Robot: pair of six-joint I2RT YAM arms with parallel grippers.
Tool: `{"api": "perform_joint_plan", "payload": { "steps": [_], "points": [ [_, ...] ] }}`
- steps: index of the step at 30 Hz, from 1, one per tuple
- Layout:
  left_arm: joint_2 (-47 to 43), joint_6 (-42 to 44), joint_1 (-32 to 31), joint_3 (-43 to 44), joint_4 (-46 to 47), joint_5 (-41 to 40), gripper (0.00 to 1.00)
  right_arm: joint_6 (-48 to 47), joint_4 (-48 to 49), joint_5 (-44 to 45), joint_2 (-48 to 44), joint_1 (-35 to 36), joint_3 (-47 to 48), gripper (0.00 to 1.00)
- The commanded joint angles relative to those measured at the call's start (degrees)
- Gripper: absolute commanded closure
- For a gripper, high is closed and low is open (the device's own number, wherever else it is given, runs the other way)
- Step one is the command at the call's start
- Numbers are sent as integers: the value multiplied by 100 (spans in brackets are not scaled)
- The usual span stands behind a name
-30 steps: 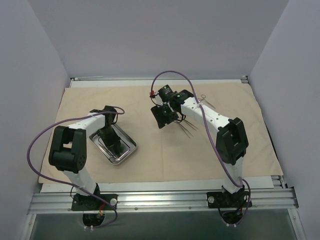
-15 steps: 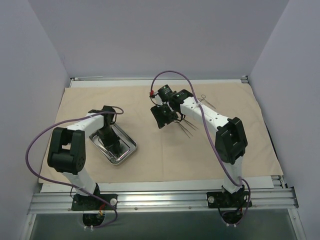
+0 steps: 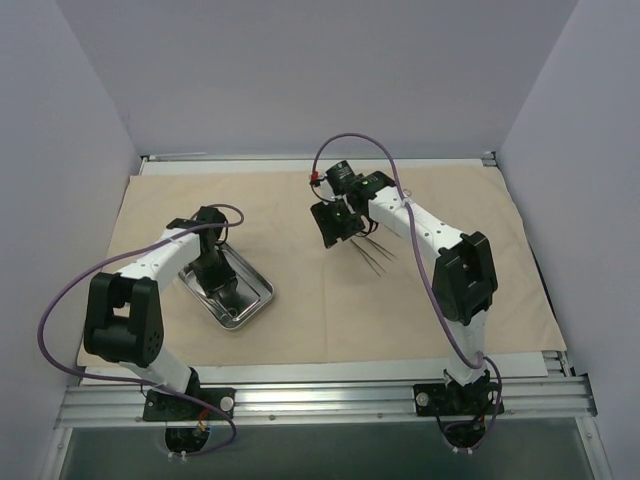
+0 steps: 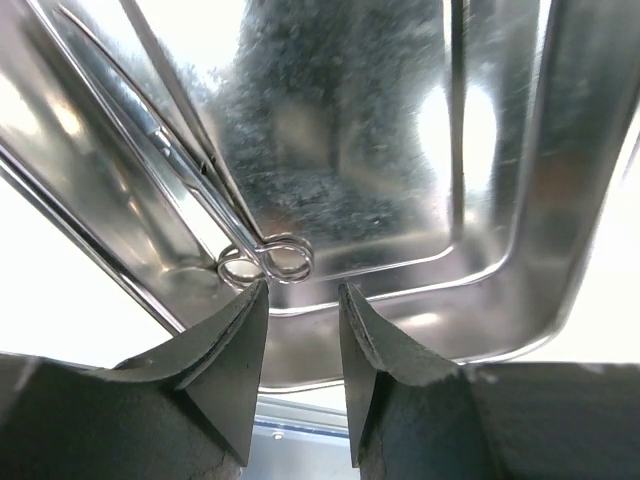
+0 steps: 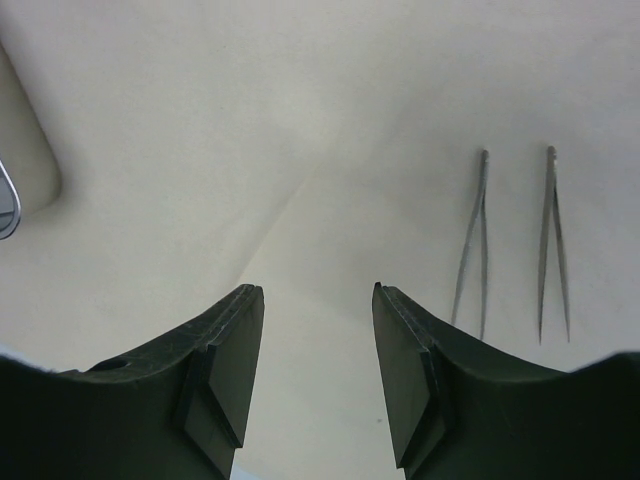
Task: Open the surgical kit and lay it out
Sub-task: Pick up the medical item from the container.
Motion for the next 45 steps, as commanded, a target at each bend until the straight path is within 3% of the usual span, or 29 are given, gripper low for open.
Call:
{"api": "perform_joint_plan", "payload": {
  "steps": [1, 28, 30, 37, 38, 45],
  "points": [
    [-93, 25, 15, -59, -26, 92, 57, -13, -172, -60, -209, -145, 69, 52],
    [653, -273, -179, -647, 897, 453, 58, 57, -6, -95, -552, -207, -458, 52],
    [767, -282, -179, -647, 994, 427, 61, 58, -5, -113, -543, -207, -467, 52],
    [1031, -81, -161, -525, 1021, 391, 88, 49, -32, -78, -578, -207, -432, 52],
    [1049, -10, -161, -385, 977, 357, 96, 49, -32, -78, -578, -207, -441, 52],
    [663, 377, -161, 379, 353, 207, 98, 58, -5, -95, -500, -198, -362, 52]
  ]
}}
